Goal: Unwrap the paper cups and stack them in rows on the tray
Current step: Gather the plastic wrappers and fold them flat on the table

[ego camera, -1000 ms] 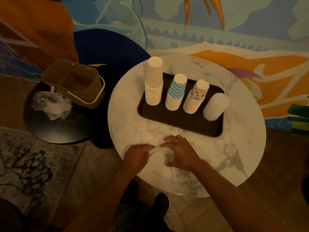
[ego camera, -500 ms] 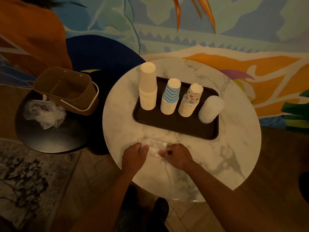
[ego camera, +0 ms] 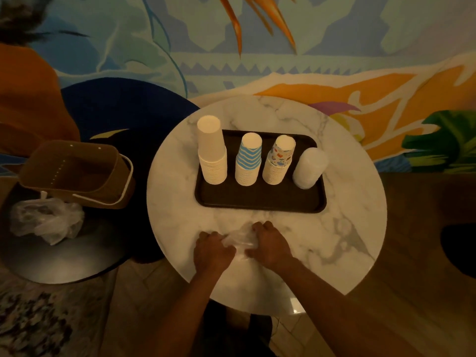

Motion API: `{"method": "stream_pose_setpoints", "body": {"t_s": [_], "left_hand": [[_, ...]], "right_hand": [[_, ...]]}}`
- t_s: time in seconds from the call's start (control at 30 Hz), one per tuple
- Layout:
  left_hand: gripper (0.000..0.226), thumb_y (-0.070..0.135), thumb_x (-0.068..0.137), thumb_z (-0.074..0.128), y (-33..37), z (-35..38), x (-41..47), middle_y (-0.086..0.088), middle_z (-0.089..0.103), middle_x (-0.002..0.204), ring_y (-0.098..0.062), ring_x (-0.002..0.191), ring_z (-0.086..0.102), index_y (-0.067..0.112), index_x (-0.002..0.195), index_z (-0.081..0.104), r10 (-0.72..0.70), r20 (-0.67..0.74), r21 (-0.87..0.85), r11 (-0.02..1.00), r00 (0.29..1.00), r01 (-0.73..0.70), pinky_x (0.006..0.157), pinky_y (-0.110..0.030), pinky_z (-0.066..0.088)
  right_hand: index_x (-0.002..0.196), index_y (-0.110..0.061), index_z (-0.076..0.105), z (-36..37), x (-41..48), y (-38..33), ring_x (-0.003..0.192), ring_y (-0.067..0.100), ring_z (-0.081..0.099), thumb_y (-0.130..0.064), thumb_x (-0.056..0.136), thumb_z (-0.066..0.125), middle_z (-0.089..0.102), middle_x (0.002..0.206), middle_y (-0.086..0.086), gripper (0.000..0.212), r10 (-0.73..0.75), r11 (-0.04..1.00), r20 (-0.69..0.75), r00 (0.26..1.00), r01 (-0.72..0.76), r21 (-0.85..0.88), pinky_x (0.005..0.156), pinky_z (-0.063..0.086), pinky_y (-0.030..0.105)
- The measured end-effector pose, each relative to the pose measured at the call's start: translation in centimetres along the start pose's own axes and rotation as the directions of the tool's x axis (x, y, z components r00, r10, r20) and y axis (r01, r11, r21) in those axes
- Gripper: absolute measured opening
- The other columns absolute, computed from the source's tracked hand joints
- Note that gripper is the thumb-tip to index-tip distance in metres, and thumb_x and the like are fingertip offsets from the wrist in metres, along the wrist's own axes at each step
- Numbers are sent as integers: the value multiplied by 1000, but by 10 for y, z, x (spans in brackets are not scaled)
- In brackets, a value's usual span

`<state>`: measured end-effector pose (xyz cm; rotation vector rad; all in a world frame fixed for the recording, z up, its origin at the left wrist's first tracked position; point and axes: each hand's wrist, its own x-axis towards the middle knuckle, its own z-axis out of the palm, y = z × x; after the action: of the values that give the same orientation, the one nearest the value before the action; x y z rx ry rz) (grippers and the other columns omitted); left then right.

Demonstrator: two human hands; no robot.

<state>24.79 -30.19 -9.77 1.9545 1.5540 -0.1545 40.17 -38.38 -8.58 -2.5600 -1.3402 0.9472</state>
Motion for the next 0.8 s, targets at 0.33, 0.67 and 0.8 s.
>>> {"method": "stream_pose_setpoints", "body": {"t_s": [0.33, 0.67, 0.8], "left_hand": [[30, 31, 73, 88, -2, -41, 10, 8, 68, 92, -7, 82, 64, 25, 96, 69, 206, 355, -303, 948, 912, -96, 60, -19, 46], [21, 39, 82, 83, 31, -73, -16, 12, 78, 96, -8, 95, 73, 32, 102, 80, 473, 431, -551, 812, 768, -191, 85, -33, 62], [14, 32, 80, 85, 60, -77, -30, 4, 79, 94, -11, 93, 74, 31, 94, 82, 534, 476, -576, 790, 698, -211, 82, -31, 59]], "right_hand": [[124, -17, 68, -10, -9, 1, 103, 19, 66, -37, 67, 91, 69, 117, 2, 64, 99, 982, 129, 987, -118, 146, 80, 45, 21], [137, -40, 50, -66, -77, 2, 113, 13, 57, -38, 56, 98, 55, 127, -8, 94, 17, 885, 121, 992, -71, 461, 94, 51, 28], [115, -40, 72, -89, -101, 17, 107, 10, 65, -40, 67, 93, 70, 115, -12, 52, -33, 797, 155, 987, -67, 600, 96, 55, 30]]}}
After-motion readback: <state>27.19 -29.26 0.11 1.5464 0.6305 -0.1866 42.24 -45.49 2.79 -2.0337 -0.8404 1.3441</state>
